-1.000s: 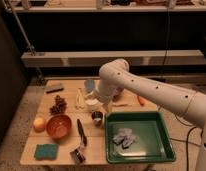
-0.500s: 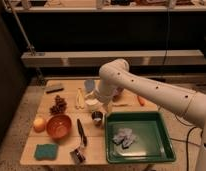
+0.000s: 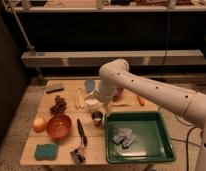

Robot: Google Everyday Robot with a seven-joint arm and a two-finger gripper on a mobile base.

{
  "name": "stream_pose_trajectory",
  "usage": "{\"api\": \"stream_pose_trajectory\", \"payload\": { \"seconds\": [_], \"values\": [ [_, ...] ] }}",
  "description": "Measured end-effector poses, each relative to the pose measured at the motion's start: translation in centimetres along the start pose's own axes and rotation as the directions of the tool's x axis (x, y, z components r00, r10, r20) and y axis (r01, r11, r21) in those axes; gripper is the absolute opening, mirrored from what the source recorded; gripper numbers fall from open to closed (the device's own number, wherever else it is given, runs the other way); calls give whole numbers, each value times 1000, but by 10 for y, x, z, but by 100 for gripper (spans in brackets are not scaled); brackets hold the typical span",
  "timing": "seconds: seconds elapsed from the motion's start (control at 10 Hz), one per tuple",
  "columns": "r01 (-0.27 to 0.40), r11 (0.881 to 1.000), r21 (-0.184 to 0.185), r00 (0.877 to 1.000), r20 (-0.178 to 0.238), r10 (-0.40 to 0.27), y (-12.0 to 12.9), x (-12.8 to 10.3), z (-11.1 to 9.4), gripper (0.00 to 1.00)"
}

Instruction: Stack cups on top of each other

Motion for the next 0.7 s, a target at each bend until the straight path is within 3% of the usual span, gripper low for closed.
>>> {"api": "stream_pose_trajectory", "payload": {
  "seconds": [0.6,0.7],
  "values": [
    [0,1000,0,1000,0,0,0,0,0,80],
    [-27,1000,0,999,18,27,2,5,0,80]
  ]
}}
